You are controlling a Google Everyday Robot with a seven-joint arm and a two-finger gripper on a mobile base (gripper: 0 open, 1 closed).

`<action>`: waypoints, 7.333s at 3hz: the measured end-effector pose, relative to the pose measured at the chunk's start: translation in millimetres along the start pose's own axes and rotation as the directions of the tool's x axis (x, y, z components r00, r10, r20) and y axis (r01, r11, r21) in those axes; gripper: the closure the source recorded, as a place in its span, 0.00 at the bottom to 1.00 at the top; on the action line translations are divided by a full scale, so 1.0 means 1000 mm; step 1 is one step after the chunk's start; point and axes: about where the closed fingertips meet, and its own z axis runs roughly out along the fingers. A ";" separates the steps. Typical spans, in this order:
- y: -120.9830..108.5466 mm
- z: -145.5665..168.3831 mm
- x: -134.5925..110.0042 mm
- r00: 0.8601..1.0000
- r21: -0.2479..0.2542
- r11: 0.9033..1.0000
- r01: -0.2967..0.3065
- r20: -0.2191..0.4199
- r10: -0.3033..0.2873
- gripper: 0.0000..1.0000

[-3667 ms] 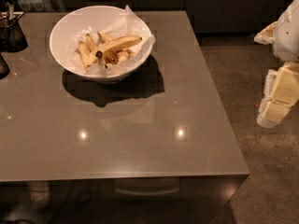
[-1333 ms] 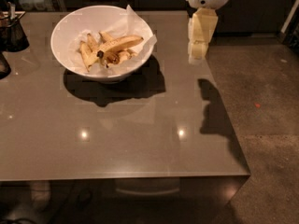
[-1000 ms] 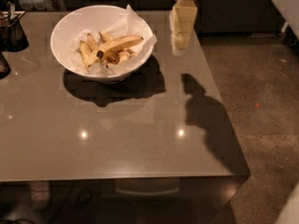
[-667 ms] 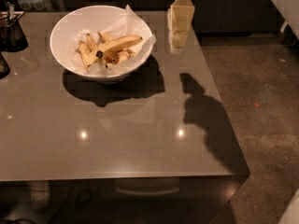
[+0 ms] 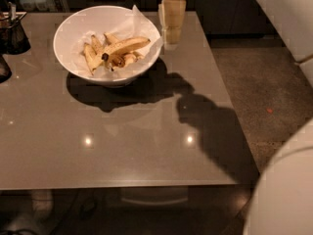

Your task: Pick banana from white bowl

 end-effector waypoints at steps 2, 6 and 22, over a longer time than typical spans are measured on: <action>-0.023 0.020 -0.030 0.994 -0.028 0.994 0.106 0.036 -0.105 0.00; -0.057 0.060 -0.067 0.967 -0.045 0.976 0.211 0.156 -0.202 0.03; -0.051 0.074 -0.098 0.947 -0.018 0.971 0.237 0.226 -0.227 1.00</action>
Offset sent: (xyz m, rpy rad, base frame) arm 0.0205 0.0380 -0.0099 -0.0733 0.1057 0.1615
